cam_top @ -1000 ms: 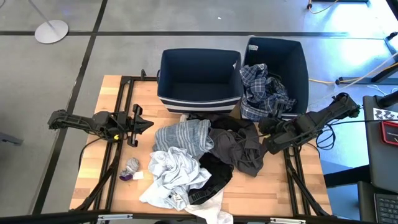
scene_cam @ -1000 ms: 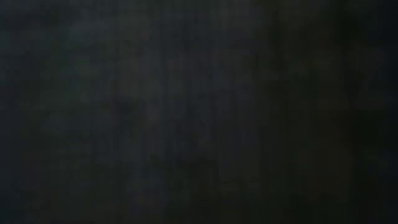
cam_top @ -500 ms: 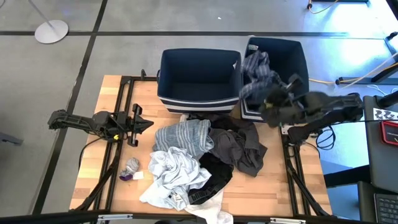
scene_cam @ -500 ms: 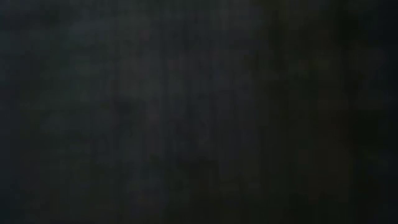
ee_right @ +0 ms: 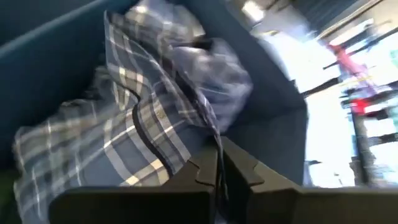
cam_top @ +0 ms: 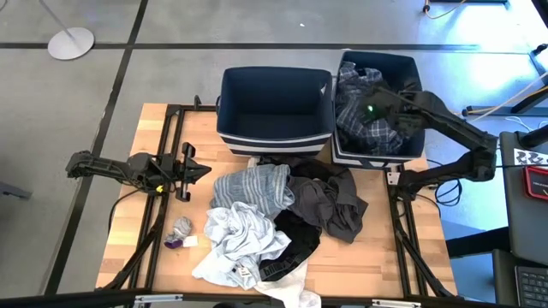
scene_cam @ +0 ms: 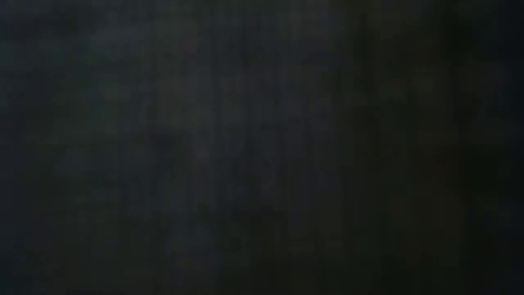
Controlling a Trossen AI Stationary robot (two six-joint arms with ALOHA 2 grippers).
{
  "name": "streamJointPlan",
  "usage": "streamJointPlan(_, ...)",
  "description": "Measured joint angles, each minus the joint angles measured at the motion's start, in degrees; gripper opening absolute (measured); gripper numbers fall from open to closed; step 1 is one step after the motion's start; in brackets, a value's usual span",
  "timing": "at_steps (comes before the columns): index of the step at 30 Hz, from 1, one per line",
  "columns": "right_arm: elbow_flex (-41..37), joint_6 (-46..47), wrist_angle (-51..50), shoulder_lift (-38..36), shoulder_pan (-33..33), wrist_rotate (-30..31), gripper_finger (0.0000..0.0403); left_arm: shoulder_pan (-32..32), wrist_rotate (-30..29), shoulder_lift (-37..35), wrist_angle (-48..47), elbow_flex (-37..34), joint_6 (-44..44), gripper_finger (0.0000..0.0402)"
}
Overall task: Sort clothes
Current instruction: Put the blue checkered polo into the right blue laundry organizer
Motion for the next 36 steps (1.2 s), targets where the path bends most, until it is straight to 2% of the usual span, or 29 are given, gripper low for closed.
streamJointPlan(4, -6.31, -4.43, 10.46, 0.57, -6.40, -6.07, 0.0011, 0.00, 0.00, -0.02, 0.00, 0.00, -0.10, 0.0004)
streamJointPlan(9, -13.59, -4.51, 13.04, 3.08, -15.23, -11.67, 0.0012, 0.00, 0.00, -0.02, -0.23, 0.00, -0.75, 0.0004)
streamJointPlan(13, -20.98, -4.59, 17.52, 4.54, -19.57, -17.61, 0.0012, 0.00, 0.00, -0.01, -0.56, 0.00, -0.75, 0.0004)
streamJointPlan(20, -32.14, -5.43, 28.77, 6.13, -22.66, -26.33, 0.0012, 0.00, 0.00, -0.01, -0.52, 0.00, -1.14, 0.0004)
streamJointPlan(23, -34.73, -4.70, 31.26, 7.54, -22.64, -29.44, 0.0012, 0.00, 0.00, -0.02, -0.48, 0.00, -1.14, 0.0004)
streamJointPlan(26, -35.30, -3.23, 31.93, 9.34, -22.64, -29.86, 0.0015, 0.00, 0.00, 0.00, -0.46, 0.00, -1.14, 0.0004)
streamJointPlan(30, -35.32, -1.35, 31.87, 10.62, -22.64, -30.27, 0.0048, 0.00, 0.00, -0.01, -0.46, 0.00, -1.14, 0.0004)
streamJointPlan(36, -34.50, 0.04, 29.53, 10.71, -22.53, -28.28, 0.0141, 0.00, 0.00, 0.00, -0.46, 0.00, -1.41, 0.0004)
